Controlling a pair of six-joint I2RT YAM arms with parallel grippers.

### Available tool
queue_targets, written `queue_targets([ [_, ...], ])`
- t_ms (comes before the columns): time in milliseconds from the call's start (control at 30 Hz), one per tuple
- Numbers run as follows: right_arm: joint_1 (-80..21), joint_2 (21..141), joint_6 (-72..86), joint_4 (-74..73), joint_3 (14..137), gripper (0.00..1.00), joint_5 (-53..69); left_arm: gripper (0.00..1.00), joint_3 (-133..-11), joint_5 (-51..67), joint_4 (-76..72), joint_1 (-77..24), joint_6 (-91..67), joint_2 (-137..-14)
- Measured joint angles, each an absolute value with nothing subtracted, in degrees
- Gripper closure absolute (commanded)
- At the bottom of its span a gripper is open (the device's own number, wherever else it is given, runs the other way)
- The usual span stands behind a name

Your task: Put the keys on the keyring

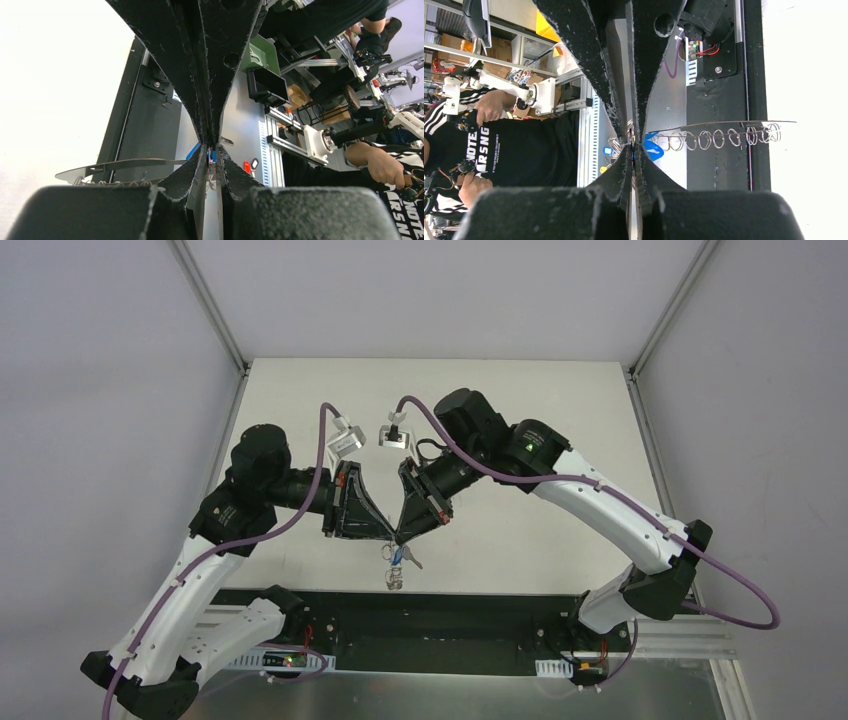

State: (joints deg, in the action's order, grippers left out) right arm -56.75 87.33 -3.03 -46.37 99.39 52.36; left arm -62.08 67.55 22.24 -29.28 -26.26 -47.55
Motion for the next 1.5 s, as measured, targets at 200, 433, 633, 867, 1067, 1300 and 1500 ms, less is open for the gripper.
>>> queue_targets([
  [200,-56.8,87.3,-3.0,-46.5,99.4,1.00,52.4,1.00,-62.1,67.5,22.4,-29.3,-26.1,-47.9],
  [433,-56.5,87.3,-3.1,-47.2,99.4,1.00,51.7,1.00,-62.1,67.3,22.7,-29.3,-25.9,-48.7],
  [633,-56.5,86.1,-3.2,-46.4,98.3,0.77,49.3,1.00,-62.1,65.7,23.2,-29.3,-24.5,-48.3],
  [867,-56.2,79.6,-3.3,-44.5,95.7,0.65,44.1,1.00,-62.9,64.0,23.4,-29.3,-22.4,-46.2],
  [1067,-56.2,73.3,-3.4,-42.0,93.1,0.62,38.9,1.00,-64.2,63.2,23.0,-29.3,-20.4,-44.3],
  [1300,-56.2,69.9,-4.0,-37.8,91.4,0.61,34.7,1.00,-62.8,59.9,13.9,-29.3,-18.9,-37.6],
  [1500,-56.7,69.7,-7.2,-34.7,91.3,0.60,33.9,1.00,-57.3,58.0,-2.4,-29.3,-20.9,-32.9],
])
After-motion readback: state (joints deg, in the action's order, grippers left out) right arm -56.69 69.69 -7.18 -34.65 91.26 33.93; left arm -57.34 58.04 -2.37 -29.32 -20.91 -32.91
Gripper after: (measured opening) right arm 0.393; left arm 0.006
